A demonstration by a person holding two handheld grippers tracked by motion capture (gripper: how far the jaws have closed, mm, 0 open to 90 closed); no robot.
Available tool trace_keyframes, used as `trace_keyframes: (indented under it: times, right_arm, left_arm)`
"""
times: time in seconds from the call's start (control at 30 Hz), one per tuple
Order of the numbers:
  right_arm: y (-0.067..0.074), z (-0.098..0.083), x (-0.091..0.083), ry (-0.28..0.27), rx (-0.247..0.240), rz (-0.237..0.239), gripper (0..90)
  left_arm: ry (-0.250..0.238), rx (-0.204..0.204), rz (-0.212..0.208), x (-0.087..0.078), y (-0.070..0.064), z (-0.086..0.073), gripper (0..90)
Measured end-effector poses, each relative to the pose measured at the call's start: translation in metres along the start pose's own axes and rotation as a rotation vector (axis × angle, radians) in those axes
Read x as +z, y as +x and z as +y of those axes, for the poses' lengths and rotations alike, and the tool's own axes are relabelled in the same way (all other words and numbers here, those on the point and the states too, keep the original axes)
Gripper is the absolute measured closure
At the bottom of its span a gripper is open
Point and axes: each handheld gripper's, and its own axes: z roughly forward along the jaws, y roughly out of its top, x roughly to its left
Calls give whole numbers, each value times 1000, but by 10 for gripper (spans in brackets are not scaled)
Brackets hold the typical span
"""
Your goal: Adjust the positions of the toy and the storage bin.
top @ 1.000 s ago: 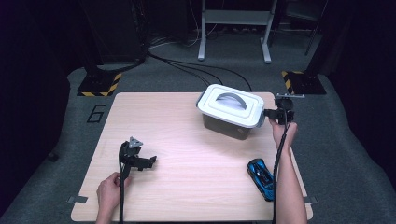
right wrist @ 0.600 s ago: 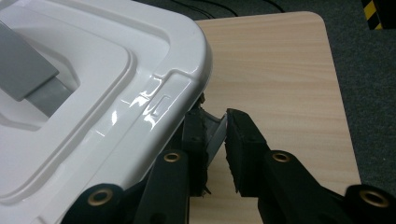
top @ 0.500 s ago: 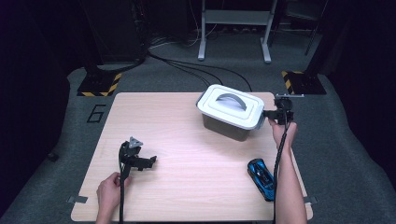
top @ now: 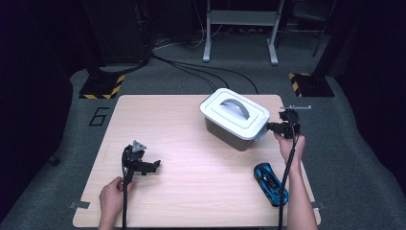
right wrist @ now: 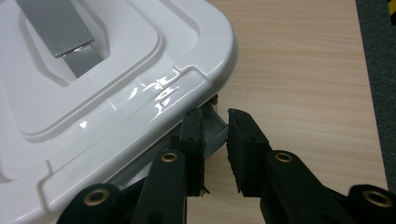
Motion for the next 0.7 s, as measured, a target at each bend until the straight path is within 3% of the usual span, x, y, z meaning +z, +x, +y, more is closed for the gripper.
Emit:
trace_keyframes:
  times: [0.1,0.3,0.5,0.7]
  right_arm:
    - [1,-2,-2,-4,-20,4,761]
    - [4,-2,-18,-38,-38,29,613]
    - [15,6,-39,-75,-101,20,359]
    - [32,14,-39,-74,-179,47,201]
  left_arm:
    - [0,0,0,0,0,0,0]
    - [0,0,0,0,0,0,0]
    - [-1,0,0,0,0,0,0]
    - [-1,0,0,0,0,0,0]
